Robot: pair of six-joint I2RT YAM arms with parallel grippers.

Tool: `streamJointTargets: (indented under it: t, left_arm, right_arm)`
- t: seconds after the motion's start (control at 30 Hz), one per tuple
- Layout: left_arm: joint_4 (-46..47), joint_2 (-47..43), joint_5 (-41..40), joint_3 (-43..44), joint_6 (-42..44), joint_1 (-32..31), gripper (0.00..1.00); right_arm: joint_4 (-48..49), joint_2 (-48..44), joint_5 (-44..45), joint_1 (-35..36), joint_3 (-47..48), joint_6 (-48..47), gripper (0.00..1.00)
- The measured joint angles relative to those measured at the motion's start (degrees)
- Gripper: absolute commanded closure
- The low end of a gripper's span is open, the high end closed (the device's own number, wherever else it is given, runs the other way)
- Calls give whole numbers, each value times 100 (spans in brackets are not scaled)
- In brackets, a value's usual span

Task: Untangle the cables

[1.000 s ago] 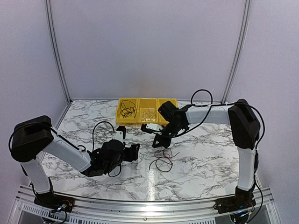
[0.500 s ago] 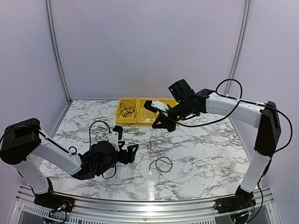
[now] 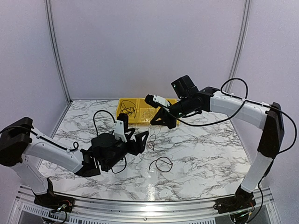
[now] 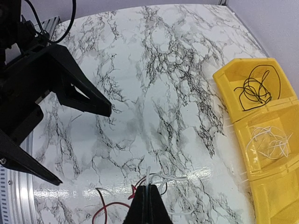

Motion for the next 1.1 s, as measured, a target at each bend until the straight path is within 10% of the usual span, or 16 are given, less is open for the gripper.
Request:
streamJointTargets:
  t: [1.1]
  left_arm:
    - [31,1325,-144,1128,-437,367,32]
  right_arm:
    - [350,-533,-1296,-136,-511,363,100]
